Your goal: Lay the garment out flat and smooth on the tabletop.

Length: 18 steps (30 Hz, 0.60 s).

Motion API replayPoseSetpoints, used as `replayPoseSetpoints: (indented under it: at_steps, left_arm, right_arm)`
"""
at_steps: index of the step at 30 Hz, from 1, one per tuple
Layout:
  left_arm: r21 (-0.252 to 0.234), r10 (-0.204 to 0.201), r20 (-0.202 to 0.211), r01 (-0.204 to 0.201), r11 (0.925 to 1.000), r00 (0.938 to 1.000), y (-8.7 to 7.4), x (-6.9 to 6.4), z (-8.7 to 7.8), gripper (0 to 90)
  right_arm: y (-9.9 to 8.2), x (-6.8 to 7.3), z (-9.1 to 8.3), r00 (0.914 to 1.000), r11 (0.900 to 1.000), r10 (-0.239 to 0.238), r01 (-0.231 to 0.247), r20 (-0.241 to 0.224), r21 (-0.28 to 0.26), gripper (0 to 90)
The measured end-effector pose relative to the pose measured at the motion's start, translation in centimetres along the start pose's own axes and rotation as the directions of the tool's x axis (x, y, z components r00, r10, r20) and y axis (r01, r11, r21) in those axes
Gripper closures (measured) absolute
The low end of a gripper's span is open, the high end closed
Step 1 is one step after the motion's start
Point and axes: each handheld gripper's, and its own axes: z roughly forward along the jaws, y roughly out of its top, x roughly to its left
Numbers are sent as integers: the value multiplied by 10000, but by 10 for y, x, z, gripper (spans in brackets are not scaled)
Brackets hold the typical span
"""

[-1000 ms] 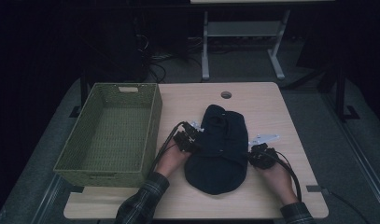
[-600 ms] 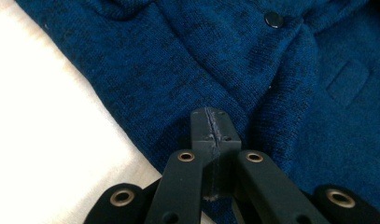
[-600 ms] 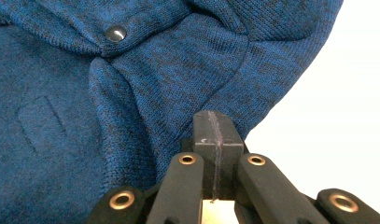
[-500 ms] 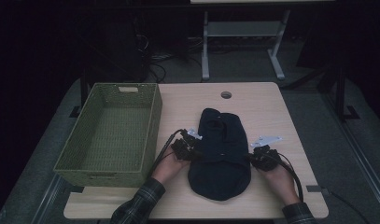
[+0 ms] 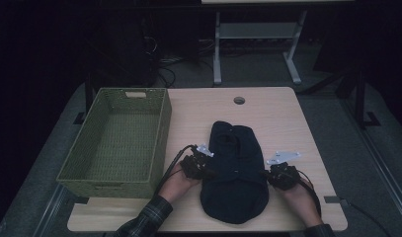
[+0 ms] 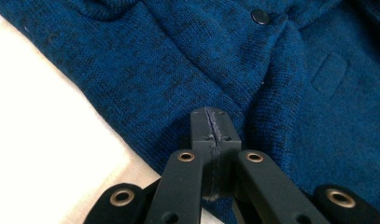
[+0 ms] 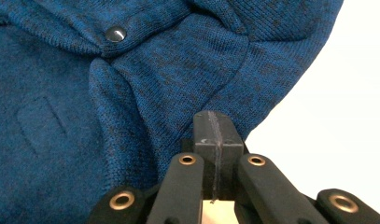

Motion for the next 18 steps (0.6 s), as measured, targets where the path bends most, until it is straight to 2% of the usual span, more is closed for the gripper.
replayPoseSetpoints:
  at_steps: [1, 8, 18]
  left_arm:
    - [-60, -69, 36, 69, 10000, 10000, -1, -1, 0, 900]
    - [74, 150, 69, -150, 9999, 9999, -6, -13, -1, 900]
    - [245, 331, 185, -335, 9991, 9993, -11, -28, -3, 895]
  right_arm:
    - [-1, 1, -1, 10000, 10000, -29, 29, -36, 37, 899]
    - [-7, 8, -7, 9998, 9998, -169, 170, -134, 39, 899]
    - [-17, 16, -16, 9995, 9999, -103, 106, -303, 102, 899]
